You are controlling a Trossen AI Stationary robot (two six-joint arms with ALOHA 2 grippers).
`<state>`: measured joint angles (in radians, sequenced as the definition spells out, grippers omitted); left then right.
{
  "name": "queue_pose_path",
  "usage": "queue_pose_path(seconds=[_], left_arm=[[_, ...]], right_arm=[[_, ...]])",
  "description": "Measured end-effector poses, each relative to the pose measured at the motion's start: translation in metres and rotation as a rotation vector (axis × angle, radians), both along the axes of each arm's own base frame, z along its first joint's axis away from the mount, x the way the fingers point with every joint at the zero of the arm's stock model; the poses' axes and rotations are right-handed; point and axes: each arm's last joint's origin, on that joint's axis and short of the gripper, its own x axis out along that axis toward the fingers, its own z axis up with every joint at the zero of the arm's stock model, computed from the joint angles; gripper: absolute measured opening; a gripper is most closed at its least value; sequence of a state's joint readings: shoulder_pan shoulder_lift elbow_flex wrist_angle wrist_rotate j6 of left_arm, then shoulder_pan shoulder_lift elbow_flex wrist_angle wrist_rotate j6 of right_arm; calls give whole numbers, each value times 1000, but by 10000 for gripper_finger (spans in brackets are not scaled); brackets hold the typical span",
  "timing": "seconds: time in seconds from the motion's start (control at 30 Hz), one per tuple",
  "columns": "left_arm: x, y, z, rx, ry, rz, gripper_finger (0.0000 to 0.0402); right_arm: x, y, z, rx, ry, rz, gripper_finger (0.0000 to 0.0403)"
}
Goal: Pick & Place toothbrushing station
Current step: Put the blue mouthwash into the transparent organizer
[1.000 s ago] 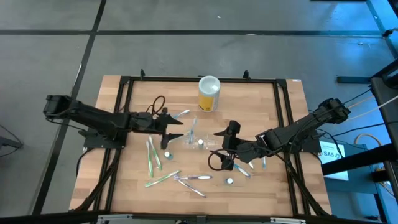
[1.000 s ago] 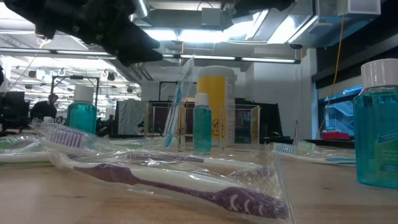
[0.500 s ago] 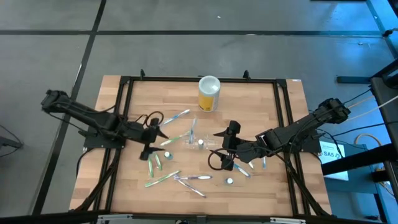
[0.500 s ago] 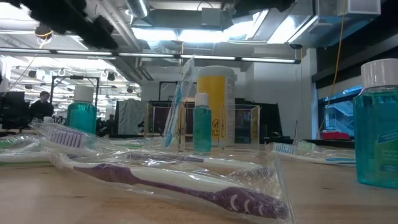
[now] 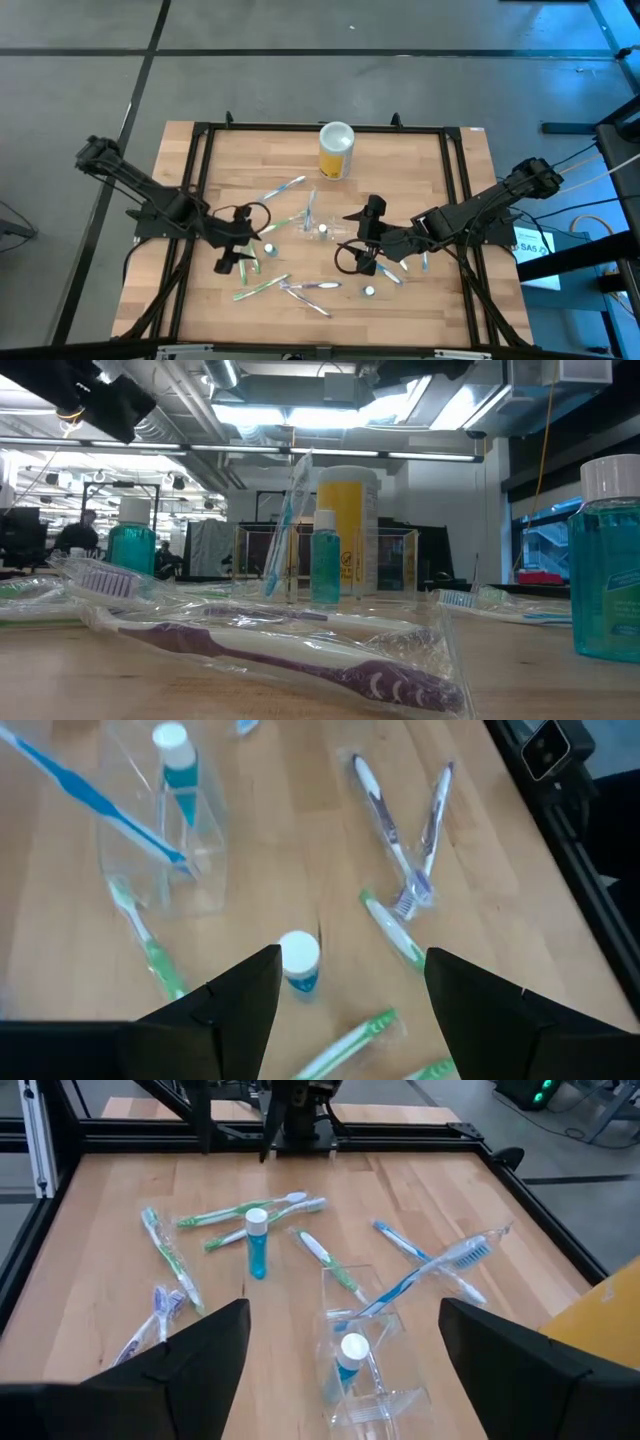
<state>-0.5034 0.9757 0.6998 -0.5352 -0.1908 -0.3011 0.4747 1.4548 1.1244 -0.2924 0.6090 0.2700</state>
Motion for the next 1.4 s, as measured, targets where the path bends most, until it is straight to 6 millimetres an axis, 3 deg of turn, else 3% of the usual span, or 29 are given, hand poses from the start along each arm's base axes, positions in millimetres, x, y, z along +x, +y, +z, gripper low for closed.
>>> queue_pose_path(seconds=[0.6, 1.4], left_arm=[[13, -14, -27, 27, 116, 83, 244], [45, -4, -53, 21, 167, 198, 244]], right_arm=[[0, 1, 0, 36, 11, 34, 302], [0, 1, 0, 34, 12, 35, 313]])
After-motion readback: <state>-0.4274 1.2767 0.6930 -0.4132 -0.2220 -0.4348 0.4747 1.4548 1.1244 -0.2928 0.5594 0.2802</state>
